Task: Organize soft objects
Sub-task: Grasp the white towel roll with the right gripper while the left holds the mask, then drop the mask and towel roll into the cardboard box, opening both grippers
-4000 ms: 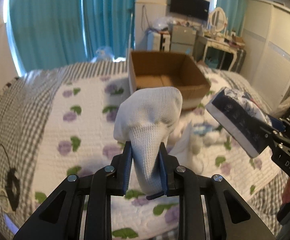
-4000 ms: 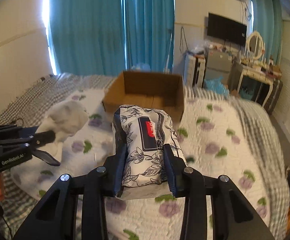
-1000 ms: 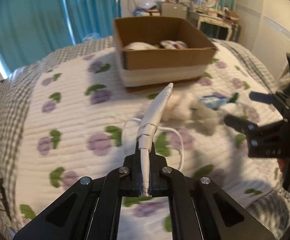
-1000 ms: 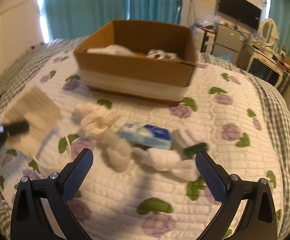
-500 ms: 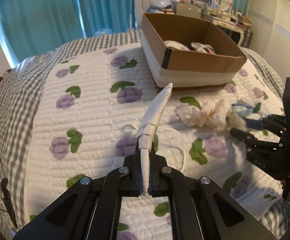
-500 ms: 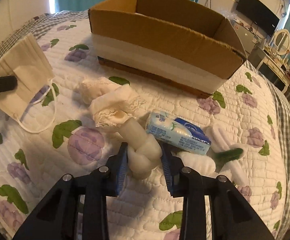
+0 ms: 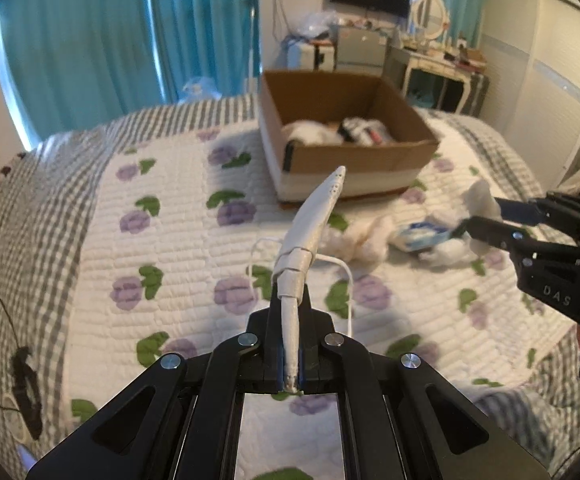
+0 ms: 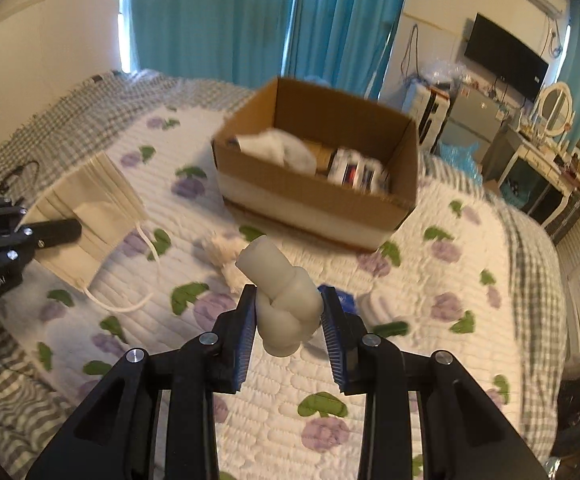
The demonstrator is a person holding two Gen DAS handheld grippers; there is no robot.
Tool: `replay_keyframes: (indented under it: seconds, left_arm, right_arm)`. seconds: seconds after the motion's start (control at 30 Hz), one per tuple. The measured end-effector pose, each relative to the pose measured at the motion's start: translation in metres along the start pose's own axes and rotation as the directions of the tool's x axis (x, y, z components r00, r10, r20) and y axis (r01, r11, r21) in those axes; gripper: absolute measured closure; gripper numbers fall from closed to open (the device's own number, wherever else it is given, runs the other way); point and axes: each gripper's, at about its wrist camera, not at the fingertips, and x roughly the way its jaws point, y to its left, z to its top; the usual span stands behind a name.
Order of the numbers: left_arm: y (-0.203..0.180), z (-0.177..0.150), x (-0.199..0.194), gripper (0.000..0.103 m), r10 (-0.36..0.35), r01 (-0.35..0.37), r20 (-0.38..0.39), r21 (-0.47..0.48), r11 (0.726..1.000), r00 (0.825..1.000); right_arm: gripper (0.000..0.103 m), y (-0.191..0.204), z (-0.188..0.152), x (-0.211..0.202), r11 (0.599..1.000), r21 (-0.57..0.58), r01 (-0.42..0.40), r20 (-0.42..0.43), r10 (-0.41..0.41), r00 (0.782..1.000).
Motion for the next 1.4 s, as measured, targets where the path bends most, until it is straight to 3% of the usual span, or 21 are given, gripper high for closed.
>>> replay_keyframes:
  seconds: [0.3,0.53,0.77,0.97,1.17,1.4]
  left_arm:
    - [-0.024,0.036,-0.054,0.100,-0.017,0.013,0.089,0.049,0.999,0.996]
    - [-0.028,0.083,-0.054,0.100,-0.035,0.027,0.131,0.063,0.998,0.991]
    - [-0.029,0.139,-0.022,0.100,-0.033,0.019,0.155,0.087,0.996,0.987]
    - [-0.030,0.186,0.033,0.100,-0.022,0.006,0.158,0.101,0.995,0.987]
    - [-0.029,0.205,0.093,0.096,-0.026,0.010,0.132,0.116,0.993,0.991]
    - [-0.034,0.203,0.142,0.093,-0.019,0.002,0.104,0.161,0.987,0.994]
  right_arm:
    - [0.072,-0.011,0.042,-0.067,0.999,-0.042,0.019,0.094,-0.015,0.995]
    - [0.072,-0.033,0.086,-0.070,1.000,-0.013,0.027,0.148,-0.024,0.989]
    - [0.071,-0.061,0.132,-0.026,0.999,0.025,0.025,0.156,-0.029,0.987]
    - [0.071,-0.085,0.164,0.031,0.998,0.052,0.032,0.141,-0.039,0.989]
    - [0.071,-0.111,0.182,0.093,0.995,0.093,0.036,0.108,-0.046,0.993]
    - [0.070,-0.123,0.182,0.143,0.993,0.117,0.021,0.081,-0.030,0.996]
